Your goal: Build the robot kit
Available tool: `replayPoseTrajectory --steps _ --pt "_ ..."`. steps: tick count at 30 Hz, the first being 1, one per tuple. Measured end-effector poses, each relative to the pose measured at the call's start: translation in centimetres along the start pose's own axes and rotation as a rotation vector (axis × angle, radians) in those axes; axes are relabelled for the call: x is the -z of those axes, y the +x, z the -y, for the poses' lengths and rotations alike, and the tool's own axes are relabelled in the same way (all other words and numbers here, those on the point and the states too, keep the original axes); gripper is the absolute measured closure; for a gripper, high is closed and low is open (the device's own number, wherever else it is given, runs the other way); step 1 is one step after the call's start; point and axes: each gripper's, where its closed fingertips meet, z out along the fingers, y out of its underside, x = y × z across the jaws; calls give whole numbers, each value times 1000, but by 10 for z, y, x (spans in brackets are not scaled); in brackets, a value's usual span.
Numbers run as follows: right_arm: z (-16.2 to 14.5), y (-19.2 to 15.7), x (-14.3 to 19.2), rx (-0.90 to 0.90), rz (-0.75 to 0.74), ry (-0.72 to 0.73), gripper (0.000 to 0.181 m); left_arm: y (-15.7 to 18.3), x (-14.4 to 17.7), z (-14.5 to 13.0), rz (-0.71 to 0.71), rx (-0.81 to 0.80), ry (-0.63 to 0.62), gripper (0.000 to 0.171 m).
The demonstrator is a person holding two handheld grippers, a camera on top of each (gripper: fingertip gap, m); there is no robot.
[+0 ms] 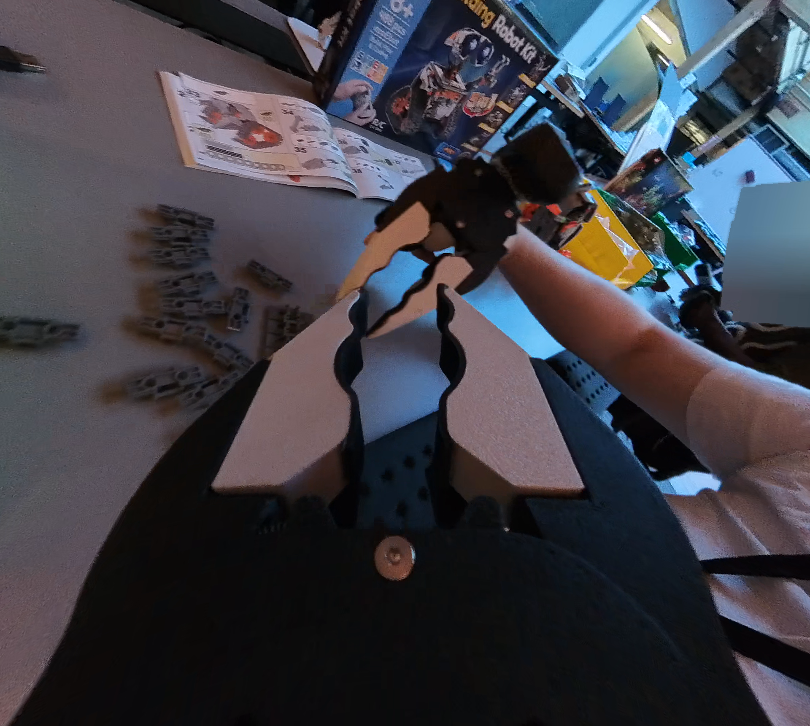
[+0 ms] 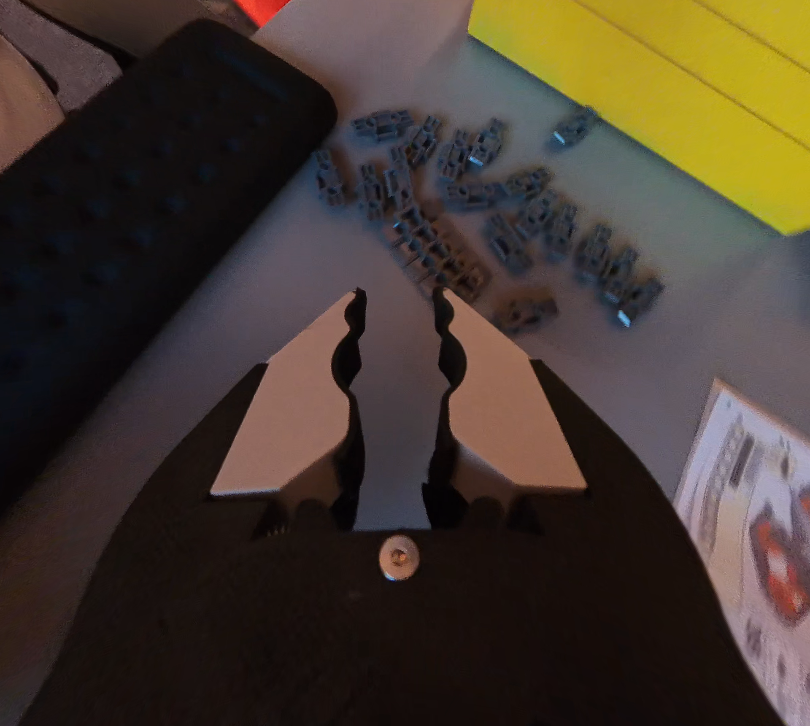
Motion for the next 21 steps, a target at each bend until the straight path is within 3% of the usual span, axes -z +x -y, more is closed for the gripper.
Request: replayPoseTrajectory --steps 5,9,11,16,21 --pt "13 16 -31 23 143 -16 152 2 9 -13 9 14 -37 144" --pt "-1 15 -46 10 189 -88 152 -6 4 -19 -1 42 -77 145" --pt "1 12 -48 -22 215 -76 161 -3 0 -17 -44 63 -79 145" --pt "-4 10 -41 -42 170 -125 167 0 -7 -15 -81 67 -84 145" --pt "-26 -3 -14 -102 3 -192 168 -7 -14 -24 -82 71 -110 145"
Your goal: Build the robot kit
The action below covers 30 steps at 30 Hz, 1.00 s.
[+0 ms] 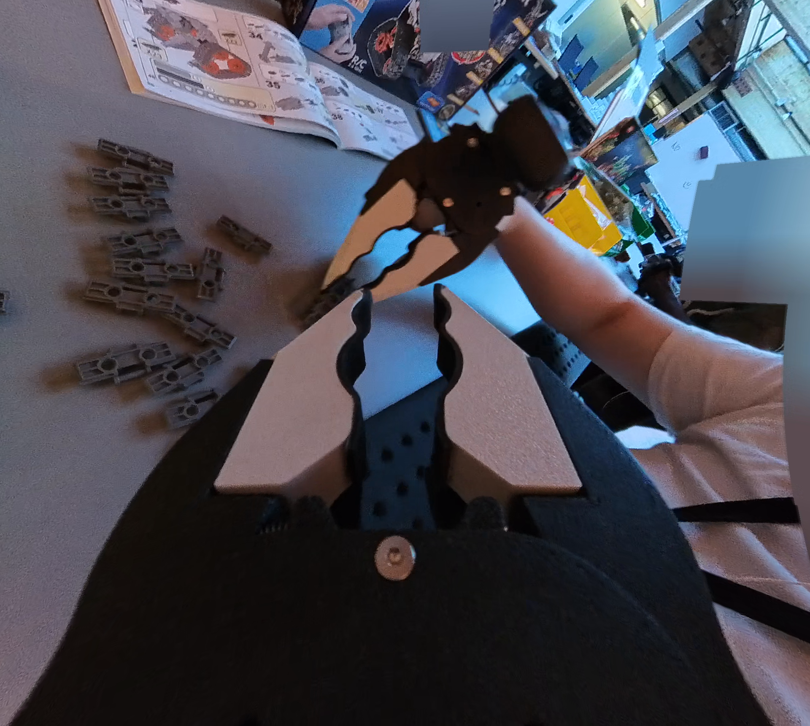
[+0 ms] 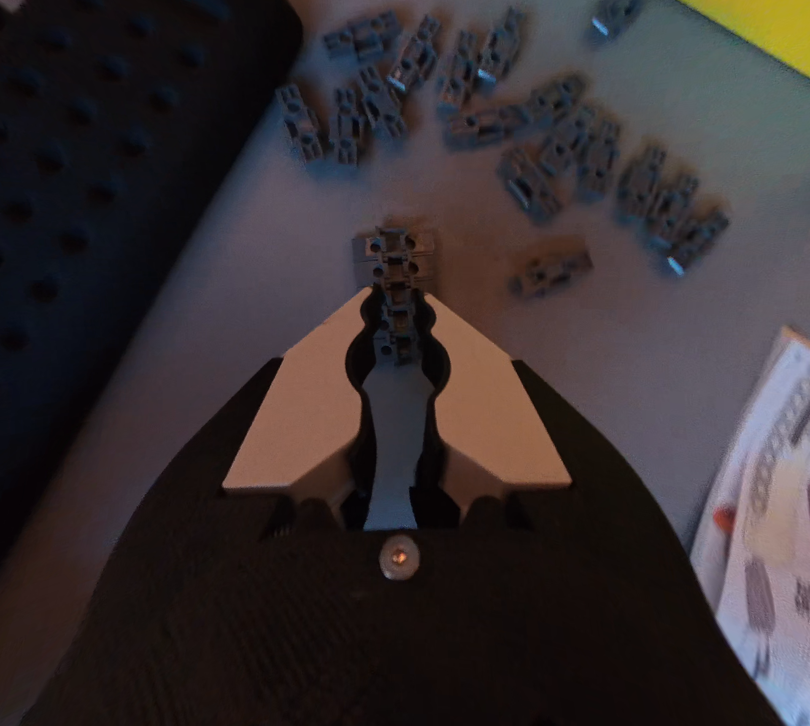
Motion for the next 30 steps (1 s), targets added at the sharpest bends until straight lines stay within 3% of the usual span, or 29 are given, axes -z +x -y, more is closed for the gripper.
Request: replayPoseTrajectory --steps 8,12,21,26,29,30 --pt "-12 -15 59 156 -454 66 169 -3 -41 -15 -99 47 -51 140" --pt "-1 -25 86 171 -639 145 170 6 -62 -20 -175 102 -50 137" --pt "8 -34 118 81 -781 263 170 41 -90 -20 -304 137 -27 137" --pt "14 -37 130 26 -809 355 171 65 -103 -23 -421 213 52 138" --pt "19 -39 134 33 -818 380 172 67 -107 -19 -432 224 122 145" --pt "18 -38 134 46 -831 368 173 70 -107 -17 -450 230 134 156"
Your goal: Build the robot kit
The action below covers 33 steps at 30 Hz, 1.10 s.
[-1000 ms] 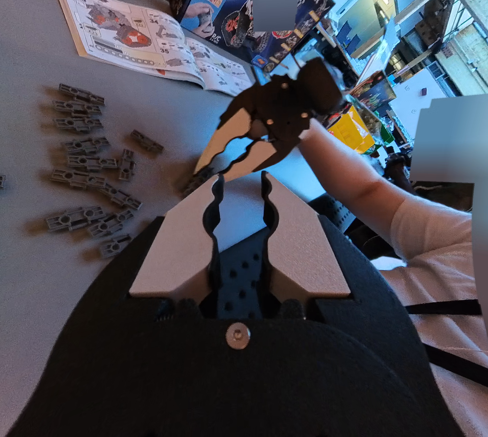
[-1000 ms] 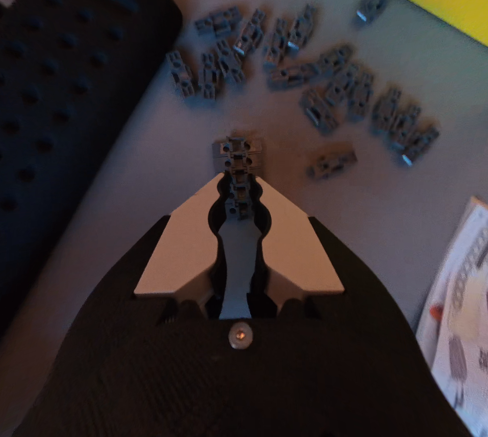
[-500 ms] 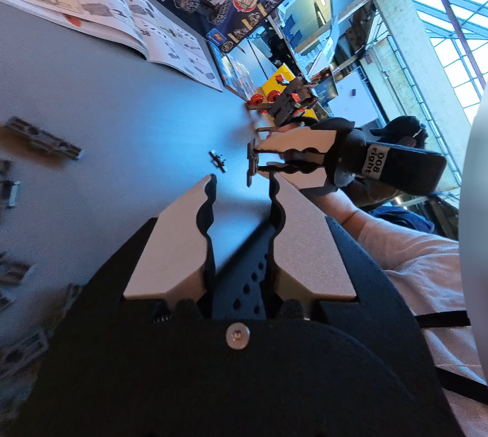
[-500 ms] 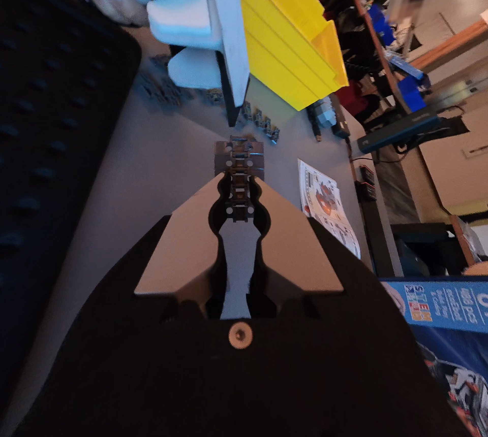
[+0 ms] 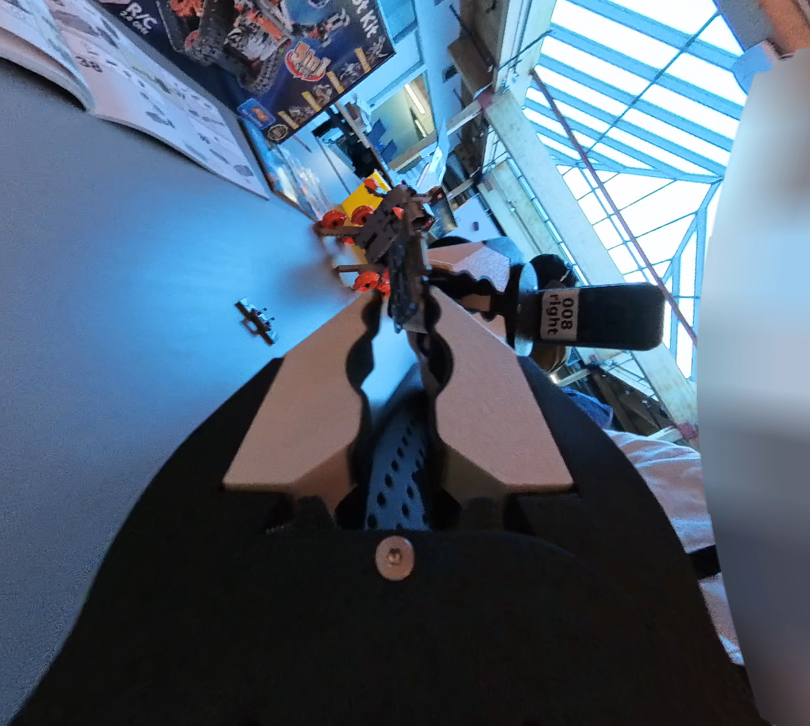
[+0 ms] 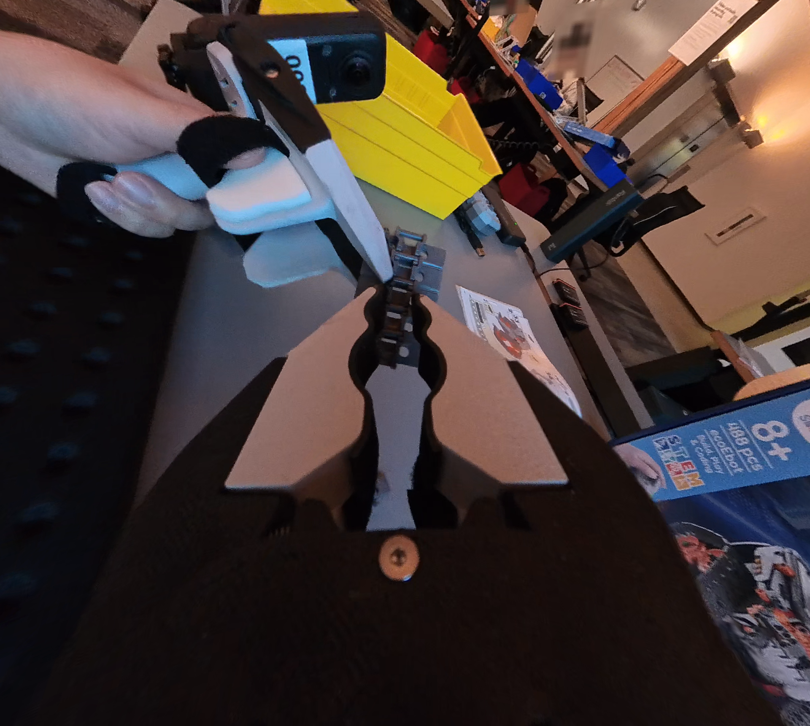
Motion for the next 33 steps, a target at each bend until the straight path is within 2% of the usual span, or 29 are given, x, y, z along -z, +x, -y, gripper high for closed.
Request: replayPoseTrajectory --steps 1,7,10,12,14,18,20,23,26,28,33 --pt "-2 1 0 12 -7 -9 172 2 -1 0 -14 6 4 164" --pt "-2 2 1 -29 20 38 171 -1 -1 1 -12 35 18 166" --pt "6 16 9 -136 10 120 156 -4 8 15 19 15 119 166" --pt "5 33 17 -290 -21 154 154 -2 16 25 12 4 187 167" --pt "-3 48 23 -540 -37 186 152 3 21 31 -7 -17 233 167" --pt "-4 35 15 -1095 184 303 143 20 23 39 -47 -88 302 167" --pt "3 24 9 -1255 293 368 143 29 20 43 -79 -108 332 167" --pt "13 15 3 -1334 378 431 146 34 10 40 -97 -123 317 167" --pt "22 16 9 -1403 443 527 166 32 5 36 -91 -118 314 167" --pt "16 18 11 -1449 439 543 181 30 3 31 -85 -112 302 167" --pt "9 24 15 -1494 464 555 181 26 0 22 -65 -126 261 167"
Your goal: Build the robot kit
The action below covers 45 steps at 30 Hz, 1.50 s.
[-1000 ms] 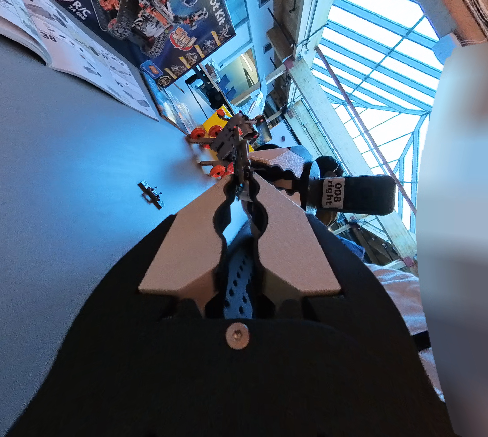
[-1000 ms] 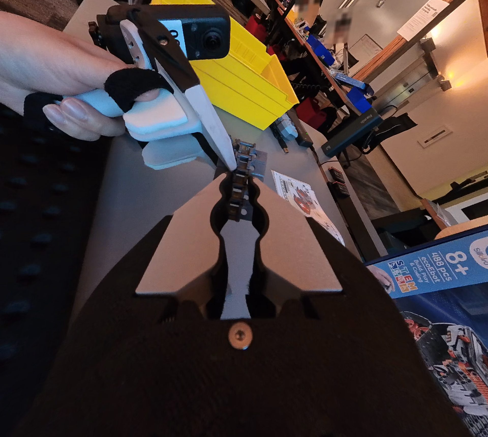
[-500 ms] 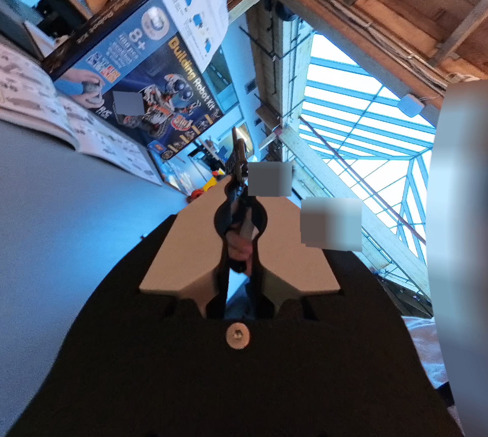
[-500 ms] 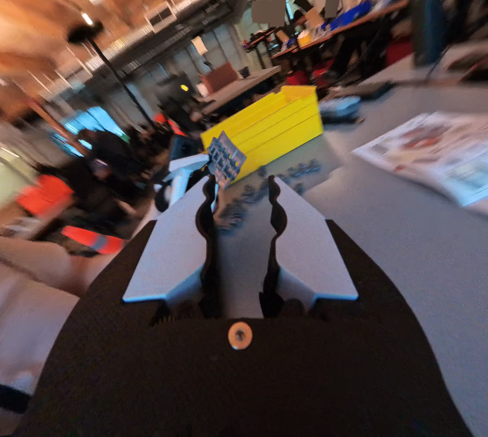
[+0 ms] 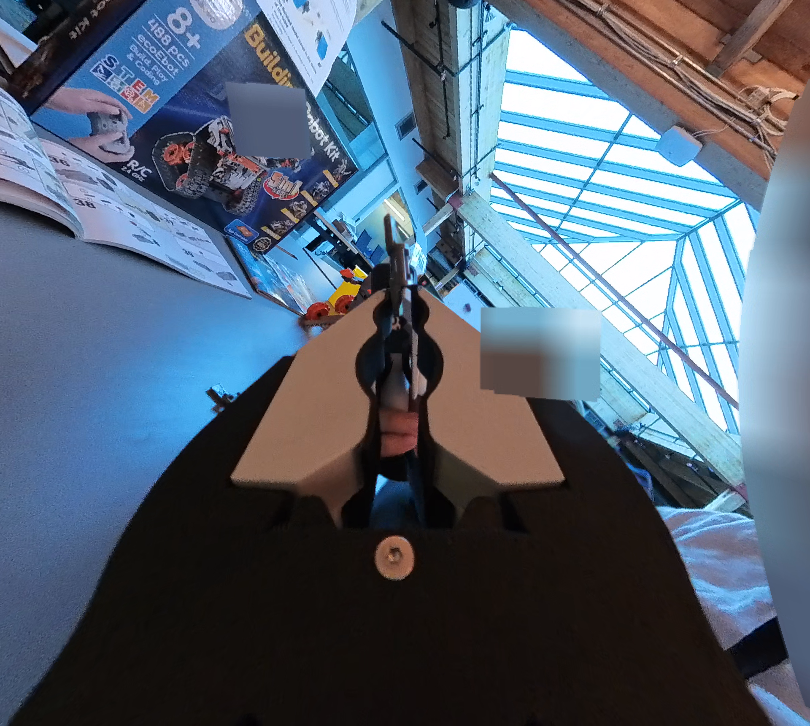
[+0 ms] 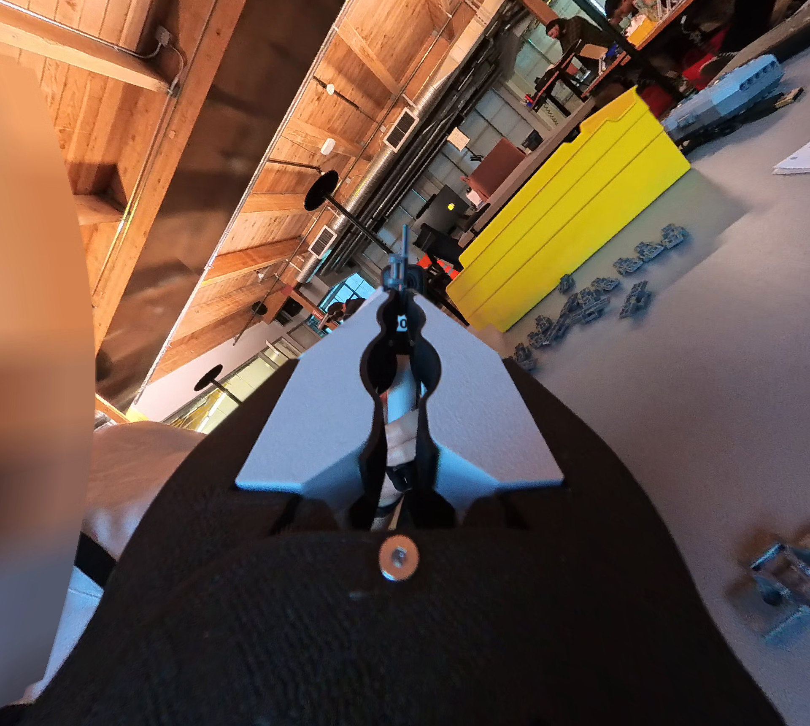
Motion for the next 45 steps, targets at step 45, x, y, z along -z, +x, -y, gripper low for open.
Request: replayPoseTrajectory --steps 45 --pt "-20 55 47 414 -346 -506 181 -49 -14 34 183 -174 -335 144"
